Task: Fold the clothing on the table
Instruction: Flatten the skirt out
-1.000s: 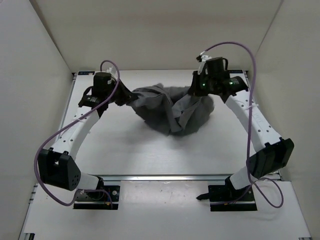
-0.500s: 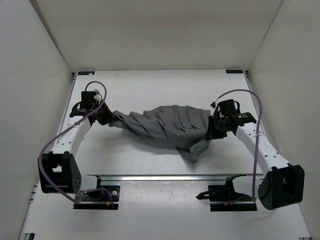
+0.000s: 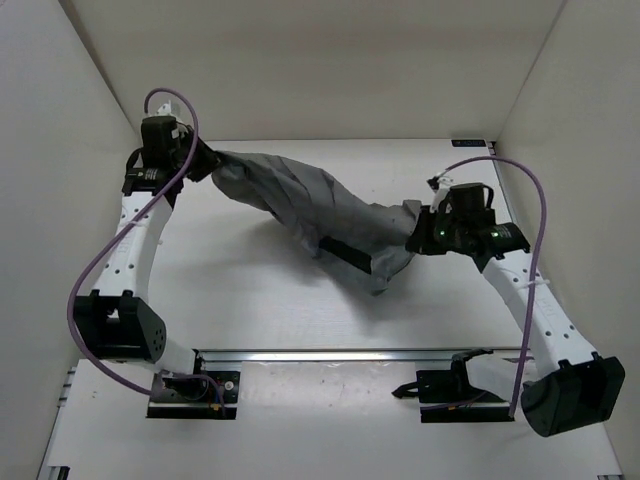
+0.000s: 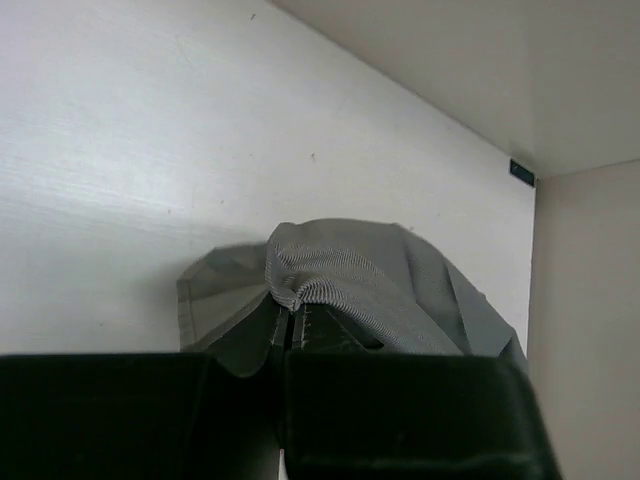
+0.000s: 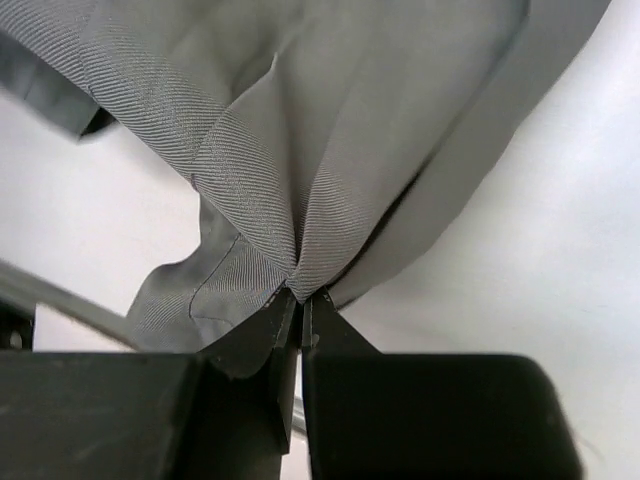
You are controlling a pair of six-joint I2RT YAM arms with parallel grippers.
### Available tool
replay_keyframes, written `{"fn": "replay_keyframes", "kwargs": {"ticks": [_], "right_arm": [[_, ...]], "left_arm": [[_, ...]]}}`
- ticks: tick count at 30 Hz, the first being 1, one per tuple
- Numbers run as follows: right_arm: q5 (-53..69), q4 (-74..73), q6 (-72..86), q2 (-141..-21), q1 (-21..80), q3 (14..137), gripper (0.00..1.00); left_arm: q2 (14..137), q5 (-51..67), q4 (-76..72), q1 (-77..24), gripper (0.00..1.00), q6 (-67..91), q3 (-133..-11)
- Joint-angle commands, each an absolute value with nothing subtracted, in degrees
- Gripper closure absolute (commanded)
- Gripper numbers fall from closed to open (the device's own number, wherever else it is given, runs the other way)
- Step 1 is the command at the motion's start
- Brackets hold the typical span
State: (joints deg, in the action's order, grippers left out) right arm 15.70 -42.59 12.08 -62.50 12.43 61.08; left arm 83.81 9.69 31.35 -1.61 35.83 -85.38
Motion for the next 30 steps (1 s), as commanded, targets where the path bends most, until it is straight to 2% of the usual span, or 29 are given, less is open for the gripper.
{"fn": "replay_keyframes", "kwargs": {"ticks": [1,4,8,14,21,23,24,25,27,30], "right_arm": [[16.88,-41.67,13.97,-64.42,15.03,57.05,1.0],[18.02,-39.65,14.59,-61.71,17.14,56.86,1.0],[14.59,-35.34,16.0,-53.37,19.43,58.88,1.0],[17.57,-36.56,15.12,-54.56,14.77,61.96,1.0],[19.51,-37.01,16.43,-65.2,18.27,55.21,1.0],[19.25,-36.22,17.31,-69.5,19.68,52.83,1.0],[18.81,-36.12,17.49,-70.74,19.51,51.95,0.99],[18.03,-36.12,18.45,-73.1,19.77,51.86,0.75],[16.71,-37.26,18.63,-74.79,20.12,51.68,0.61],[14.85,-38.06,18.98,-75.5,20.13,50.98,0.55]], "left_arm": [[86.66,9.93,35.25,-1.76,1.0,35.51,-82.19],[81.5,8.8,32.09,-1.76,1.0,36.91,-77.62],[72.97,1.25,29.35,-1.58,1.0,37.62,-79.09],[79.43,-1.05,34.45,-3.25,1.0,35.86,-91.48],[89.55,5.79,36.74,-3.78,1.0,34.9,-86.23],[93.15,9.03,36.65,-3.08,0.79,34.19,-84.47],[93.77,9.66,36.04,-2.73,0.74,34.62,-83.68],[93.52,10.71,34.99,-2.55,0.57,35.06,-82.19],[91.86,11.16,32.63,-2.55,0.5,34.98,-78.77],[87.99,12.22,31.29,-2.38,0.49,35.51,-72.97]]}}
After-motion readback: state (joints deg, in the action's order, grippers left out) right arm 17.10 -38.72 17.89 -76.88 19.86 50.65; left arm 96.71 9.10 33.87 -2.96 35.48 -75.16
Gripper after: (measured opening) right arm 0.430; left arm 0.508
